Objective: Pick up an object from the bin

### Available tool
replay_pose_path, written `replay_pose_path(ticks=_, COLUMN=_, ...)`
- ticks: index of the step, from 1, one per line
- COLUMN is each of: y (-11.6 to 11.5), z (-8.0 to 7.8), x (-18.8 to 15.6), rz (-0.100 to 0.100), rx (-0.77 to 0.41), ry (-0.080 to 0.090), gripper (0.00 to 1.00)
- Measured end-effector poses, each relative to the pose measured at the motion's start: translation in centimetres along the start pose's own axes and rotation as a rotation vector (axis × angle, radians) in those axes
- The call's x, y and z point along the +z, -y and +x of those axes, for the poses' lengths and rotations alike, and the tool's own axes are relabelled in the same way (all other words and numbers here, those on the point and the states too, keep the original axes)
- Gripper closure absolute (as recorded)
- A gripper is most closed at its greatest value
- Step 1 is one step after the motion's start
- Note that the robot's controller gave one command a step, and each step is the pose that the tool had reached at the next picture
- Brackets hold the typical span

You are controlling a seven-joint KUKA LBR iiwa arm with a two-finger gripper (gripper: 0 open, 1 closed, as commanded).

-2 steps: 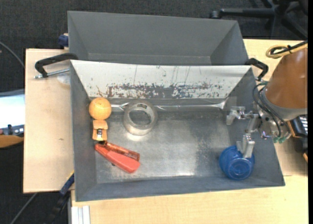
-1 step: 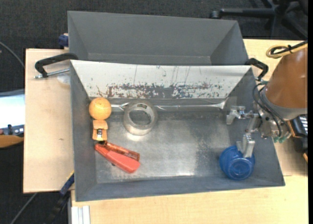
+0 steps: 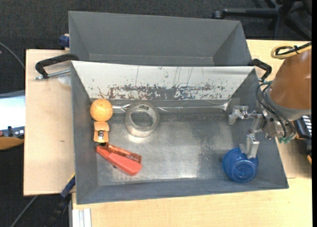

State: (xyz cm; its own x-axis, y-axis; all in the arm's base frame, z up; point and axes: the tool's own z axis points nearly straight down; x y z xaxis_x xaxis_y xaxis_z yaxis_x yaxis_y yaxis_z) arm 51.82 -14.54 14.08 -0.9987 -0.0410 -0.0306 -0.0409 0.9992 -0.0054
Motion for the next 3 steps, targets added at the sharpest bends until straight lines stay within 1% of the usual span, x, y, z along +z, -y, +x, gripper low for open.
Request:
replay_pose_path(ticks=1, y=0.2, z=1.3, x=-0.6, rz=-0.002, rx=-0.083, ry=-0.006, gripper=0.00)
replay_pose_path(ticks=2, y=0.9, z=1.6, x=0.1, rz=0.005, rx=-0.183, ry=0.019, gripper=0.00)
replay_pose_path(ticks=3, y=0.2, z=2.9, x=7.3, rz=-0.005, rx=-0.166, ry=-0.009, gripper=0.00)
